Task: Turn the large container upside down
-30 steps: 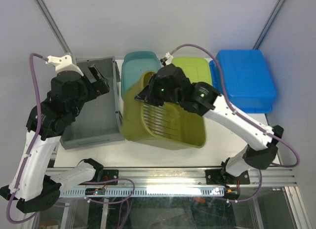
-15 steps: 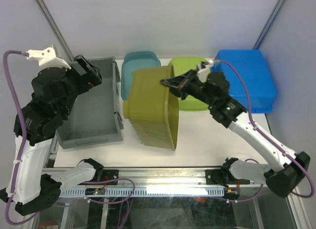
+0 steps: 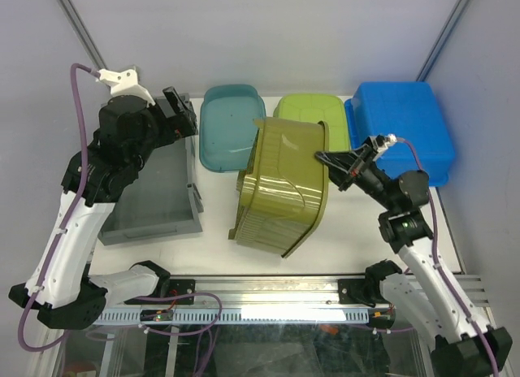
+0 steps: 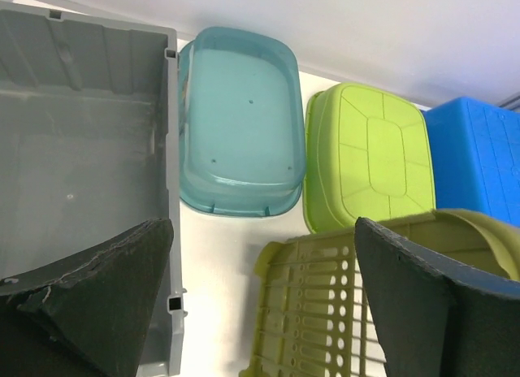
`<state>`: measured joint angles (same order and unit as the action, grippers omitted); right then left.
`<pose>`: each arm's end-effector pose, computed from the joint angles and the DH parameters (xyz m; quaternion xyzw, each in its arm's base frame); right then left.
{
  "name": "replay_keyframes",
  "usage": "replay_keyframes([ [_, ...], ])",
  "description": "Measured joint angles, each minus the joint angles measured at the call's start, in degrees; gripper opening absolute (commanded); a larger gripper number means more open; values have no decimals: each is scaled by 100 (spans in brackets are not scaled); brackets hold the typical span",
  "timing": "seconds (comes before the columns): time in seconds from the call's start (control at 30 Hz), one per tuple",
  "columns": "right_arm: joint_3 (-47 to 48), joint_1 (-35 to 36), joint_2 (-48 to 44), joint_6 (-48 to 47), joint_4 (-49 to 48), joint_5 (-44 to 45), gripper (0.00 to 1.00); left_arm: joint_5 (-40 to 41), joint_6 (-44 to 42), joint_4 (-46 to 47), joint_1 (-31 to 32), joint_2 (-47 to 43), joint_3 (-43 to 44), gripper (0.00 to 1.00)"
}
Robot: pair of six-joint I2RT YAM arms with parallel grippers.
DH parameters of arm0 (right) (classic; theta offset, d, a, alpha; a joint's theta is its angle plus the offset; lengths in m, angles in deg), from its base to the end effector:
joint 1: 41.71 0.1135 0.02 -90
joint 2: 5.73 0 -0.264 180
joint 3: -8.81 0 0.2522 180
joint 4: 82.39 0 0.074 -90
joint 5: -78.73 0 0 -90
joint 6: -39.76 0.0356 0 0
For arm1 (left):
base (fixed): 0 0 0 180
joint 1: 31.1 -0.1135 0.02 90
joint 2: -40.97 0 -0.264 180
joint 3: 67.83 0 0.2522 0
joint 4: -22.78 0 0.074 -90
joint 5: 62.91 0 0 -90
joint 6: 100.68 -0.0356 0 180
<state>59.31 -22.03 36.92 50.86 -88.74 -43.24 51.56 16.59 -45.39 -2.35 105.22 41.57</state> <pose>0.1600 0.0772 0.3524 0.2204 0.5894 0.7431 0.2277 0.1659 -0.0742 0.4885 -0.1064 0.8165 -0.0972 0.5591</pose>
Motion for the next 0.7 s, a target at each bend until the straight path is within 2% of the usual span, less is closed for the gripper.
replay_keyframes([
  [0.13,-192,-481,-901,-96,898,-389,1,-212,-9,103,0,33,-120,99],
  [0.3,0,-841,-1635,-846,2514,-398,15,-398,-7,260,0,33,-262,99],
  [0.5,590,-863,-1467,-2203,4448,179,20,-632,-4,352,0,33,-385,99],
  [0.7,1355,-887,-879,-3582,6483,1486,27,-715,-4,413,0,0,-470,99],
])
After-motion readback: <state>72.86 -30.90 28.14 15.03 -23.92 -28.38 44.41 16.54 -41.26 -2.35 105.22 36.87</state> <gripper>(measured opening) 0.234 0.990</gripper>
